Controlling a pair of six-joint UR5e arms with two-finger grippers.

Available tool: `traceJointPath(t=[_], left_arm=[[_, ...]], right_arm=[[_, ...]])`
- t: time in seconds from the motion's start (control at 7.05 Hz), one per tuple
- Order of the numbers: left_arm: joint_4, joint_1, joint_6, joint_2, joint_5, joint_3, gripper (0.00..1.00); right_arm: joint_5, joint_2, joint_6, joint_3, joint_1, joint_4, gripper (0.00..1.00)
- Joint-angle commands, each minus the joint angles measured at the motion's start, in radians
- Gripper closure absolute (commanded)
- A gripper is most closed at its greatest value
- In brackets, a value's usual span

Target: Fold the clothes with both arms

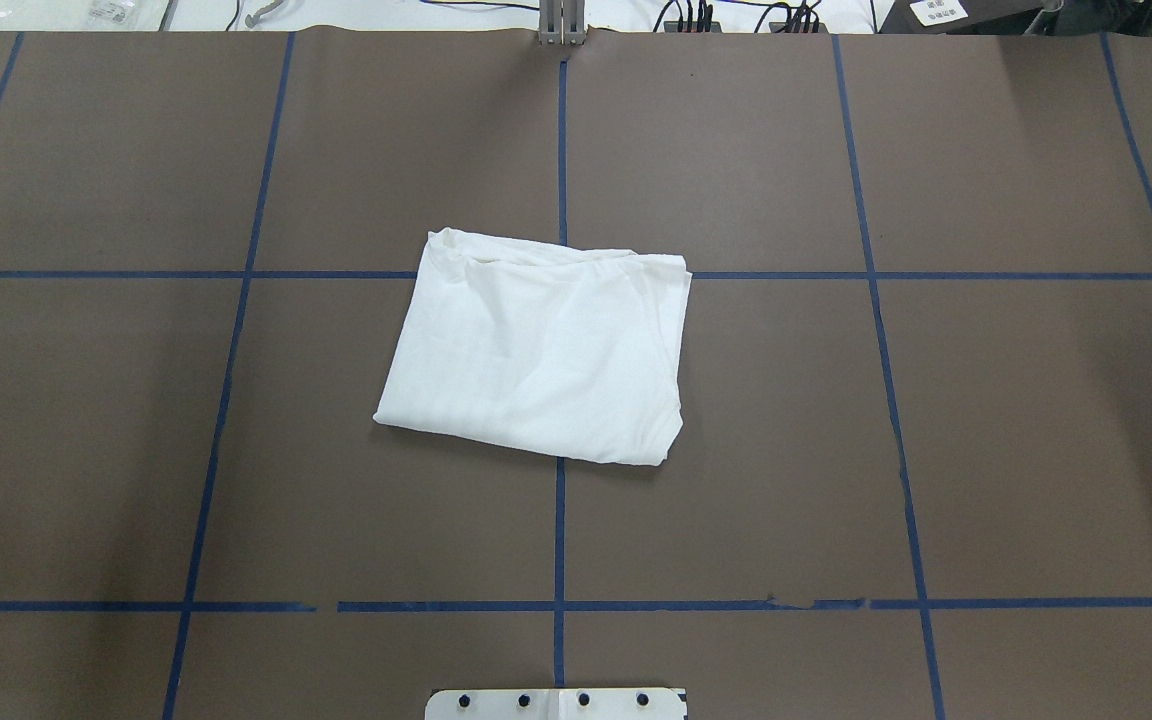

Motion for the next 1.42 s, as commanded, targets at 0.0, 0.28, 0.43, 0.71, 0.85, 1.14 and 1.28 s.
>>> traceJointPath(t=[0.0,0.28,0.43,0.71,0.85,1.14,1.28], left_arm=[[0.000,0.000,0.001,0.005,-0.003,-0.001,0.00],[0.002,0.002,0.001,0.012,-0.005,-0.001,0.00],[0.002,0.002,0.001,0.014,-0.002,0.000,0.00],[0.002,0.000,0.001,0.034,0.003,-0.001,0.00],[0.002,0.000,0.001,0.034,0.004,-0.001,0.00],[0.002,0.000,0.001,0.034,0.006,0.000,0.00],[0.002,0.000,0.001,0.034,0.007,0.000,0.00]], right_arm=[[-0.006,-0.017,-0.002,0.039,0.001,0.002,0.00],[-0.008,-0.017,0.009,0.050,0.001,0.001,0.00],[-0.006,-0.017,0.009,0.052,0.001,0.001,0.00],[-0.008,-0.017,0.010,0.050,0.001,0.001,0.00],[-0.008,-0.017,0.009,0.050,0.001,0.001,0.00],[-0.011,-0.029,0.010,0.050,0.001,-0.001,0.00],[-0.011,-0.029,0.010,0.049,0.001,-0.001,0.00]])
